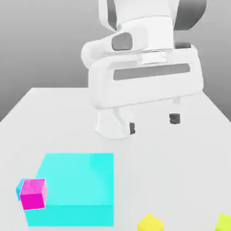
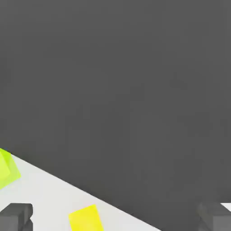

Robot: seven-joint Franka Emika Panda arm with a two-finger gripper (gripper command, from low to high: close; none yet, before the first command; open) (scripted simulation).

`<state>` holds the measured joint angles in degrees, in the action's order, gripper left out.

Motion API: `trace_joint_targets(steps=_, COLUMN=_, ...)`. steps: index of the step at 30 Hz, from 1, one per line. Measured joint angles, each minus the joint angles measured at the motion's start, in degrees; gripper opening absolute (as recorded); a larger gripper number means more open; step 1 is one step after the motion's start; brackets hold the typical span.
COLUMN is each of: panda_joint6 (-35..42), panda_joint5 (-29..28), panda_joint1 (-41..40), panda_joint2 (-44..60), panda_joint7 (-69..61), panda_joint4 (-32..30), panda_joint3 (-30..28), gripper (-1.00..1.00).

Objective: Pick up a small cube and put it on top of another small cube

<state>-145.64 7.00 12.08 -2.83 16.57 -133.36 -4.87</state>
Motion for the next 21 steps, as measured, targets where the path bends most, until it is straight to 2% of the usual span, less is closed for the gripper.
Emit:
trace_joint_targets(steps=5, panda_joint6=-3.5, panda_joint5=-0.57, panda_joint1=0.76, panda_joint2=10.22, panda_joint7=-5.47, panda_joint4=-0.44, panda_joint3=0.78, gripper=0.0)
trace_joint_targets(steps=10, panda_joint6=-7.15, panda_joint5=-3.62, panda_joint1=1.29, panda_joint2=20.23, panda_joint7=-9.06, panda_joint4=-0.86, panda_joint3=1.22, gripper=0.0)
trace_joint_targets(steps=14, panda_joint6=-12.96, panda_joint5=-3.39, panda_joint1=1.12, panda_joint2=28.52, panda_joint7=-10.25, panda_joint4=0.48, panda_joint3=1.73, gripper=0.0)
trace_joint_targets(steps=15, panda_joint6=-14.45, panda_joint5=-3.2, panda_joint1=0.87, panda_joint2=30.45, panda_joint7=-10.43, panda_joint4=0.88, panda_joint3=2.03, gripper=-1.0)
trace_joint_targets(steps=21, panda_joint6=-15.12, panda_joint5=-3.12, panda_joint1=0.74, panda_joint2=31.42, panda_joint7=-10.5, panda_joint4=1.08, panda_joint3=2.18, gripper=-1.0)
